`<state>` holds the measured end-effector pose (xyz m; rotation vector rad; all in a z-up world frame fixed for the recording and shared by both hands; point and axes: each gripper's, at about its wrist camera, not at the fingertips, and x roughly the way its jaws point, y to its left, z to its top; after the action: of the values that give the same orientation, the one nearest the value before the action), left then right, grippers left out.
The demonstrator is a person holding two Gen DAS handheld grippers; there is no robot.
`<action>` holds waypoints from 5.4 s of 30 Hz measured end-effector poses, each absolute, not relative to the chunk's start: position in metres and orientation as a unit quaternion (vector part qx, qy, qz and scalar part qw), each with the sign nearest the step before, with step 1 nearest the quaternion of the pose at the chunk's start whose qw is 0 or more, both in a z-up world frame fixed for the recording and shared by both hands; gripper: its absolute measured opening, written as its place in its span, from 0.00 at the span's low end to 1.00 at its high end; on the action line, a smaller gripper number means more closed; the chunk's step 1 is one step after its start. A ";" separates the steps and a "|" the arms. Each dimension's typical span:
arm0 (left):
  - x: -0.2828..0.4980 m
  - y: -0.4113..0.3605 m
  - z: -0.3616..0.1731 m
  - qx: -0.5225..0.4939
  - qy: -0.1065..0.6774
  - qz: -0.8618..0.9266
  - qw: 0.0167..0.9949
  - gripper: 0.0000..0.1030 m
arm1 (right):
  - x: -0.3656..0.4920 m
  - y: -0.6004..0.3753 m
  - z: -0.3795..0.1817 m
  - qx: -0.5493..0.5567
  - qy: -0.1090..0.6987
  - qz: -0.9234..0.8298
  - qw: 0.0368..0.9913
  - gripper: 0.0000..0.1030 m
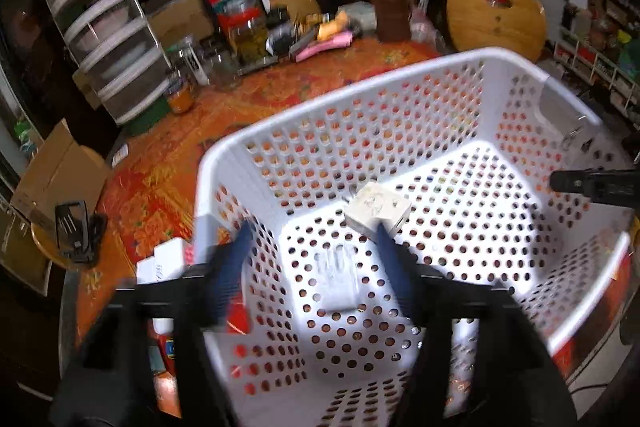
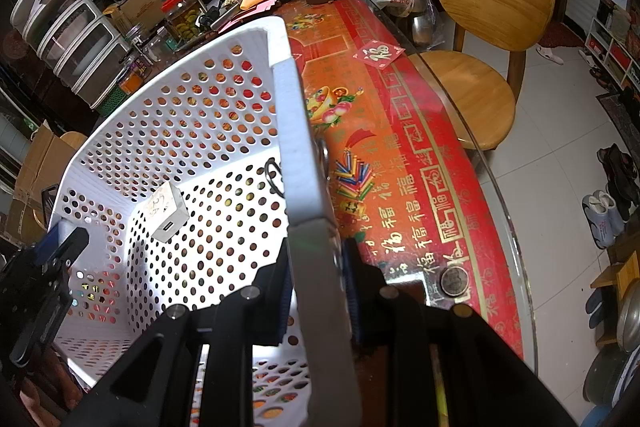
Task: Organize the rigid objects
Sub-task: 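Carry the cube charger into the basket and open the left tool, then grasp the light blue charger with the left tool, then carry the light blue charger into the basket and release it, then grasp the large white charger with the left tool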
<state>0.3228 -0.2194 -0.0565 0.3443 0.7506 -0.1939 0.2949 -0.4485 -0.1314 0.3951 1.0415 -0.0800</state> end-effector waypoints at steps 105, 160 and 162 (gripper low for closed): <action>0.320 -0.271 -0.066 0.204 0.378 -0.072 0.900 0.39 | 0.295 -0.447 -0.130 0.179 0.502 -0.026 0.846 0.24; 0.360 0.015 -0.114 0.020 0.400 0.065 0.914 0.67 | 0.293 -0.445 -0.131 0.172 0.504 -0.024 0.846 0.24; 0.353 0.017 -0.103 0.024 0.384 0.071 0.920 0.67 | 0.293 -0.445 -0.131 0.172 0.504 -0.024 0.846 0.24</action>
<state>0.3528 0.0168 -0.1028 0.0498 0.7882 0.1469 0.2928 -0.4447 -0.1311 0.3631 1.0630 -0.0506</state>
